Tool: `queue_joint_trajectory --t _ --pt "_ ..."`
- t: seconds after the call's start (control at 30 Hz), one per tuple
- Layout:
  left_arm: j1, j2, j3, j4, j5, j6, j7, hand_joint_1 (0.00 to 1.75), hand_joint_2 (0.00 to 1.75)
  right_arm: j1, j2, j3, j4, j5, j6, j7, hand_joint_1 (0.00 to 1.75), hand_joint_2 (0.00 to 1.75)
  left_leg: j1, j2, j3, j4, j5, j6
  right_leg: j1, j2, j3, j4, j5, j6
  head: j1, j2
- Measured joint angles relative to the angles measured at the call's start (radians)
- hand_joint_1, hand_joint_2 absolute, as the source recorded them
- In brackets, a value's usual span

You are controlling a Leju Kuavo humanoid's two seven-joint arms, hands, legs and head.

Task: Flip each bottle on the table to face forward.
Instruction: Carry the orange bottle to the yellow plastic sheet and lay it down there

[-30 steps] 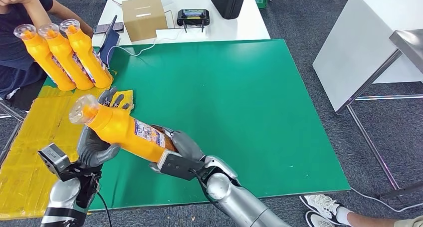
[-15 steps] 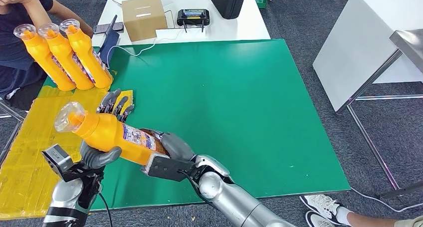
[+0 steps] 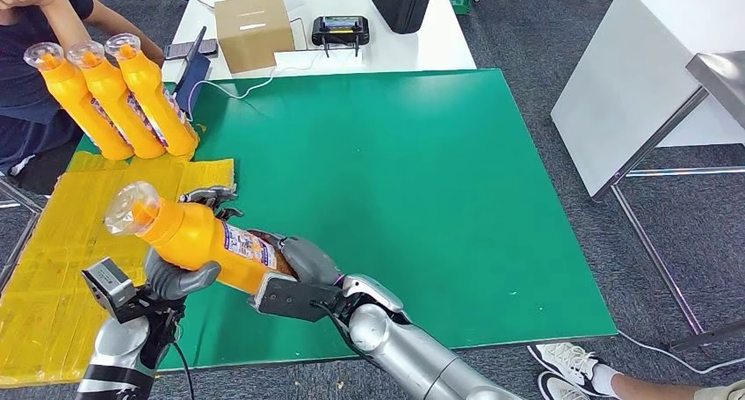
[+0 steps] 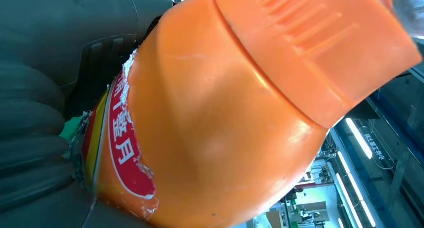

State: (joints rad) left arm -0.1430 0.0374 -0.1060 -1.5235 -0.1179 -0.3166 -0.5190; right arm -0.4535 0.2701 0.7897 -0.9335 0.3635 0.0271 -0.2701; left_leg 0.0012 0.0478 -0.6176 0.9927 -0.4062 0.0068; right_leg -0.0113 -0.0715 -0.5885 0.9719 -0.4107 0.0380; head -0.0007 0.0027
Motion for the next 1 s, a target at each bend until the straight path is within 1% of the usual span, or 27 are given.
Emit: queue_joint_trajectory --t 0.4,0.43,0.5,0.53,0.57,0.63,0.7,0.87,1.0 --pt "0.002 0.004 -0.001 0.000 -0.013 -0.009 -0.013 1.75 1.75 -0.001 -0.002 0.003 0.003 -0.007 -0.005 0.000 1.75 1.75 0.000 0.000 0.000 0.000 0.000 0.000 0.000 0.000 0.000 0.000 0.000 0.000 0.000 0.000" --pt "0.002 0.004 -0.001 0.000 -0.019 -0.004 -0.015 1.75 1.75 -0.001 -0.004 0.003 0.002 -0.007 -0.006 0.000 1.42 1.75 0.000 0.000 0.000 0.000 0.000 0.000 0.000 0.000 0.000 0.000 0.000 0.000 0.000 0.000" --pt "0.003 0.005 -0.001 0.000 -0.039 0.014 -0.019 1.75 1.75 -0.001 -0.008 0.003 0.000 -0.006 -0.013 0.000 0.61 1.75 0.000 0.000 0.000 0.000 0.000 0.000 0.000 0.000 0.000 0.000 0.000 0.000 0.000 0.000" --pt "0.003 0.005 -0.001 0.000 -0.059 0.031 -0.021 1.75 1.75 -0.001 -0.010 0.003 -0.004 -0.004 -0.019 0.001 0.17 1.75 0.000 0.000 0.000 0.000 0.000 0.000 0.000 0.000 0.000 0.000 0.000 0.000 0.000 0.000" --pt "0.002 0.006 -0.001 0.000 -0.088 0.054 -0.024 1.75 1.75 -0.001 -0.014 0.002 -0.010 0.000 -0.026 0.003 0.06 1.75 0.000 0.000 0.000 0.000 0.000 0.000 0.000 0.000 0.000 0.000 0.000 0.000 0.000 0.000" --pt "0.002 0.006 0.000 0.000 -0.160 0.111 -0.029 1.75 1.75 0.000 -0.022 0.000 -0.024 0.008 -0.038 0.008 0.00 0.87 0.000 0.000 0.000 0.000 0.000 0.000 0.000 0.000 0.000 0.000 0.000 0.000 0.000 0.000" --pt "0.001 0.010 0.002 0.000 -0.236 0.178 -0.028 1.75 1.75 0.000 -0.031 -0.004 -0.042 0.011 -0.045 0.012 0.00 0.00 0.000 0.000 0.000 0.000 0.000 0.000 0.000 0.000 0.000 0.000 0.000 0.000 0.000 0.000" --pt "-0.007 0.021 0.014 0.000 -0.519 0.420 0.020 1.75 1.75 0.005 -0.077 -0.043 -0.110 -0.011 -0.053 0.018 0.00 0.00 0.000 0.000 0.000 0.000 0.000 0.000 0.000 -0.001 0.000 0.000 0.000 0.000 0.000 0.000" --pt "-0.017 0.032 0.024 0.005 -0.758 0.616 0.075 1.75 1.75 0.008 -0.134 -0.104 -0.179 -0.052 -0.021 0.012 0.00 0.00 0.000 0.000 0.000 0.000 0.000 0.000 0.000 0.000 0.000 0.000 0.000 0.000 0.000 0.000"
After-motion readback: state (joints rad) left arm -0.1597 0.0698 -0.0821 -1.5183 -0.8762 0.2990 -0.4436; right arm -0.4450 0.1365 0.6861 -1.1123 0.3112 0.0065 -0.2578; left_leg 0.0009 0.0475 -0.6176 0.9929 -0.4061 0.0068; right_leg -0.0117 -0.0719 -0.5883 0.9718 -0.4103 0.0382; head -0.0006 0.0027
